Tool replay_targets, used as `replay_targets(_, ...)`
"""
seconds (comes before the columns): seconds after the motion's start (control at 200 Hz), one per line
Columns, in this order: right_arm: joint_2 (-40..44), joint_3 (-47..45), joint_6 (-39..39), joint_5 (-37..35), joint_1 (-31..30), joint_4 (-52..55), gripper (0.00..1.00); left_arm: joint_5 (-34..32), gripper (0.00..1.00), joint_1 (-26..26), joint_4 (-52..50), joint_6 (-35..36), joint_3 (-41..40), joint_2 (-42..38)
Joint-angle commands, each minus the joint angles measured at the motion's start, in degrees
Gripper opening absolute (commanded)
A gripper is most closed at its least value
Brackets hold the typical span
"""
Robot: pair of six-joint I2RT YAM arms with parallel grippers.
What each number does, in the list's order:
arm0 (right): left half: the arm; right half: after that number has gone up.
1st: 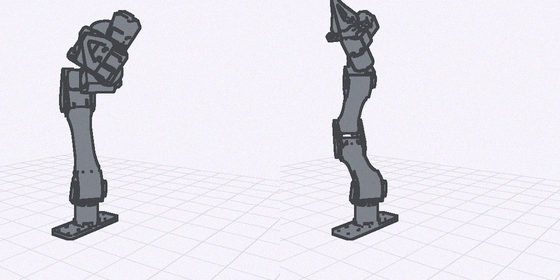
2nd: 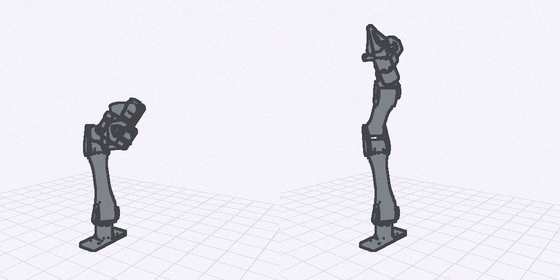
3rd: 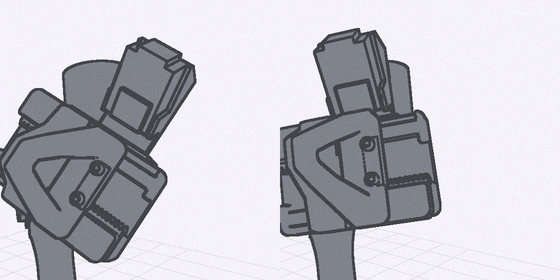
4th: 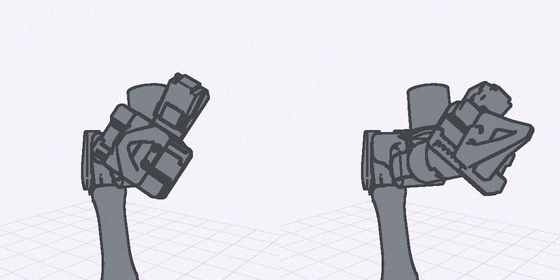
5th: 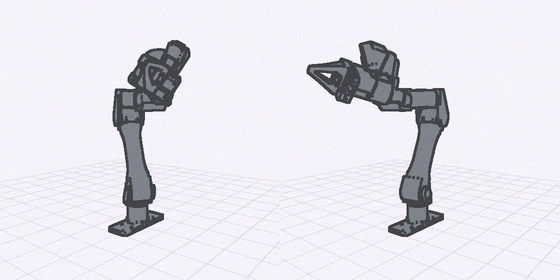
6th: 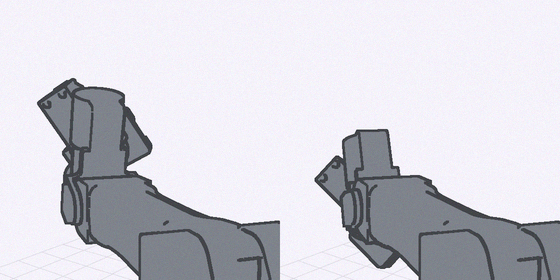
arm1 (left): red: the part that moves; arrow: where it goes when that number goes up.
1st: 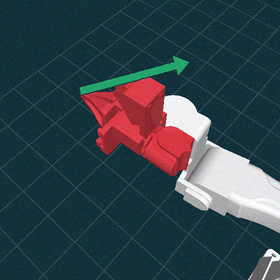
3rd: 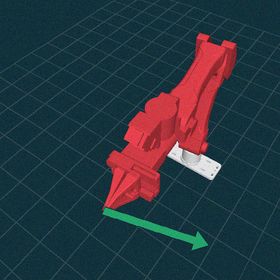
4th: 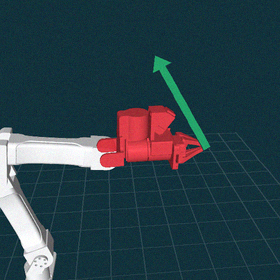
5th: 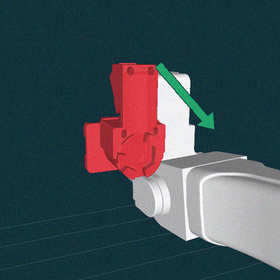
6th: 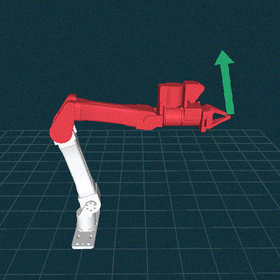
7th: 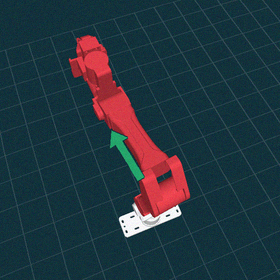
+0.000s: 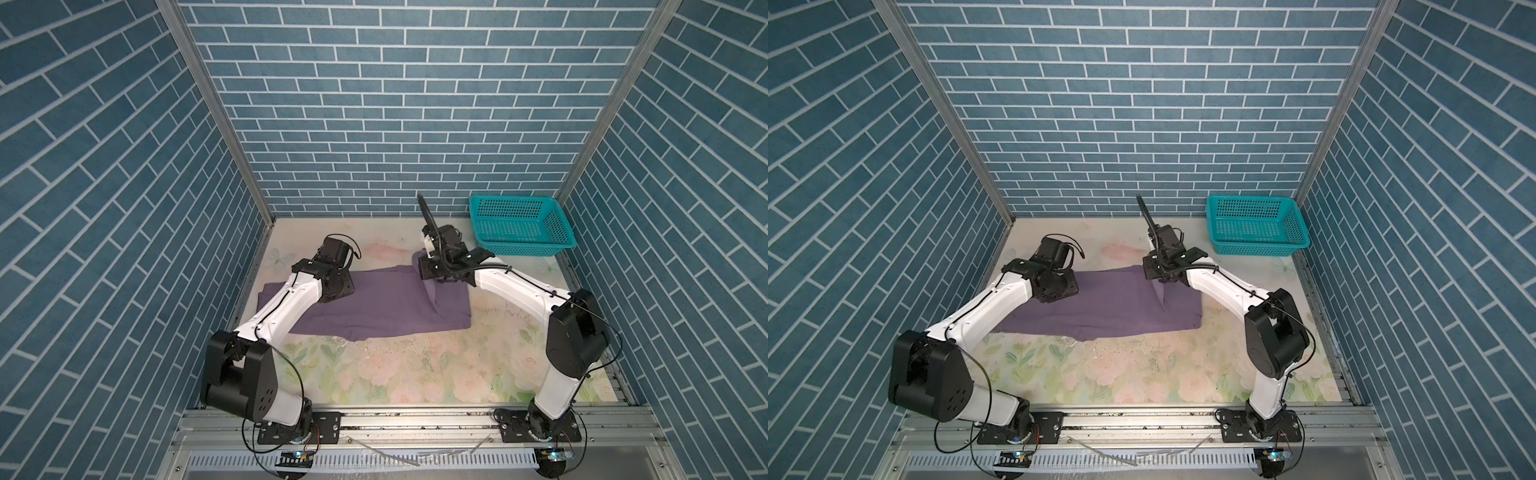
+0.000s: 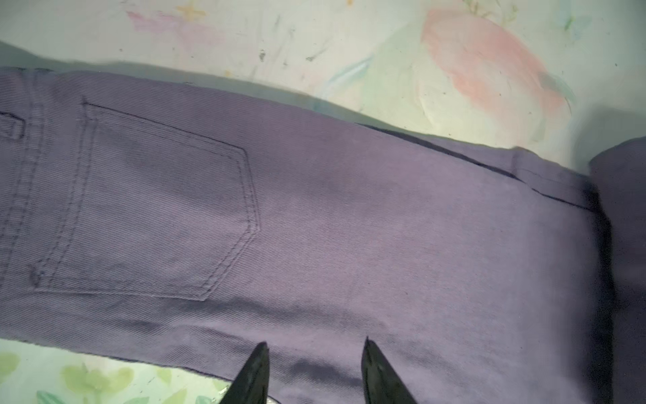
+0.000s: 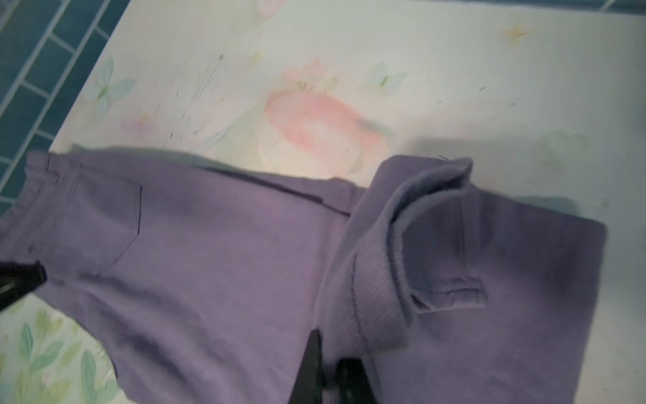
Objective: Fold and stack the trousers
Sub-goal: Fold the trousers at the center of the table.
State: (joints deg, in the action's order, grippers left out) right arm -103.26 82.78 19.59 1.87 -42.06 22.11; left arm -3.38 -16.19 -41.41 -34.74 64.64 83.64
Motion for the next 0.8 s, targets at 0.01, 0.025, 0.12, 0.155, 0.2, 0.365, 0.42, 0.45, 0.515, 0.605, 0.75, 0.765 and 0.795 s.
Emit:
replay_targets(0.01, -1.1, 0.8, -3.6, 0.9, -3.2, 1.1, 0.0, 0.4, 0.46, 0.7, -0.3, -0.2, -0.8, -0.7)
replay_targets(0.025, -1.3, 0.7, -3.7, 0.9, -3.8, 1.1, 0.0, 0.5, 0.46, 0.6, -0.3, -0.2, -0.8, -0.6)
replay_targets(0.12, -2.7, -0.4, -3.7, 1.6, -6.2, 0.8, 0.0, 1.1, 0.46, 0.6, 0.2, -0.5, -0.7, 0.1)
replay_targets(0.155, -3.3, -0.5, -3.5, 1.8, -7.0, 0.7, 0.0, 1.4, 0.46, 0.6, 0.4, -0.8, -0.6, 0.5)
replay_targets(0.2, -3.8, -0.4, -3.5, 1.8, -7.8, 0.5, 0.0, 1.8, 0.46, 0.6, 0.6, -1.1, -0.7, 0.8)
replay_targets(0.365, -3.7, 0.6, -2.0, 2.8, -8.4, -2.0, 0.0, 2.2, 0.46, 0.6, 0.9, -1.2, -0.7, 1.3)
replay_targets(0.42, -4.2, 1.8, -2.0, 2.8, -8.5, -2.1, 0.0, 1.9, 0.46, 0.6, 0.8, -1.1, -0.7, 1.3)
replay_targets(0.45, -4.5, 2.5, -2.1, 4.7, -8.8, -2.0, 0.0, 1.8, 0.46, 0.6, 0.8, -1.1, -0.7, 1.3)
replay_targets(0.515, -5.8, 3.6, -2.6, 5.9, -9.3, -1.9, 0.0, 1.6, 0.51, 0.6, 0.8, -1.1, -0.9, 1.1)
replay_targets(0.605, -8.4, 5.1, -2.8, 7.9, -10.0, -0.4, 0.0, 1.6, 0.65, 0.6, 0.7, -1.1, -1.1, 1.2)
replay_targets(0.75, -11.6, 5.1, -3.5, 10.2, -11.6, 1.4, 0.31, 1.8, 0.7, 0.6, 0.5, -0.5, -0.7, 2.1)
replay_targets(0.765, -11.7, 5.0, -3.6, 10.3, -11.9, 1.7, 0.32, 1.9, 0.69, 0.6, 0.5, -0.4, -0.5, 2.3)
replay_targets(0.795, -11.5, 4.6, -3.9, 10.2, -12.3, 1.9, 0.33, 2.0, 0.7, 0.6, 0.5, -0.4, -0.3, 2.6)
